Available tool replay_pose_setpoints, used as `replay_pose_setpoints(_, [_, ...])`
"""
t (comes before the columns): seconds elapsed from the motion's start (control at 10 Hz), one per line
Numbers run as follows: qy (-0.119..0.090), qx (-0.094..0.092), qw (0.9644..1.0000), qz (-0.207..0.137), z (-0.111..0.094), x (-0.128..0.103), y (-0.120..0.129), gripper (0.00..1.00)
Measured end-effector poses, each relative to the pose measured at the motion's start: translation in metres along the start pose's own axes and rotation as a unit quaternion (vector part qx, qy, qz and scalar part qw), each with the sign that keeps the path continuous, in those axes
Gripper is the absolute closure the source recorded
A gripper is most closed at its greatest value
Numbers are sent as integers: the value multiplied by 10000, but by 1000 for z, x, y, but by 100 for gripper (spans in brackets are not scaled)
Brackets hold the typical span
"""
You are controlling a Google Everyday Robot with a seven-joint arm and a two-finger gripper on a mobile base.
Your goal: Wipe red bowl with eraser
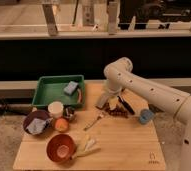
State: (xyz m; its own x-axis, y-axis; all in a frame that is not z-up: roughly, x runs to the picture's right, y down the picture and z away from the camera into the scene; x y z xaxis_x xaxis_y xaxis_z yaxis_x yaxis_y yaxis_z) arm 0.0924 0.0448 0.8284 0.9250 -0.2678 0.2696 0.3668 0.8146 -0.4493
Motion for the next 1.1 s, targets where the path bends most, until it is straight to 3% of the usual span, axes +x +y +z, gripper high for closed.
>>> replay_pose_setpoints(1.1, [-88,-9,10000,-4,31,20,-38,20])
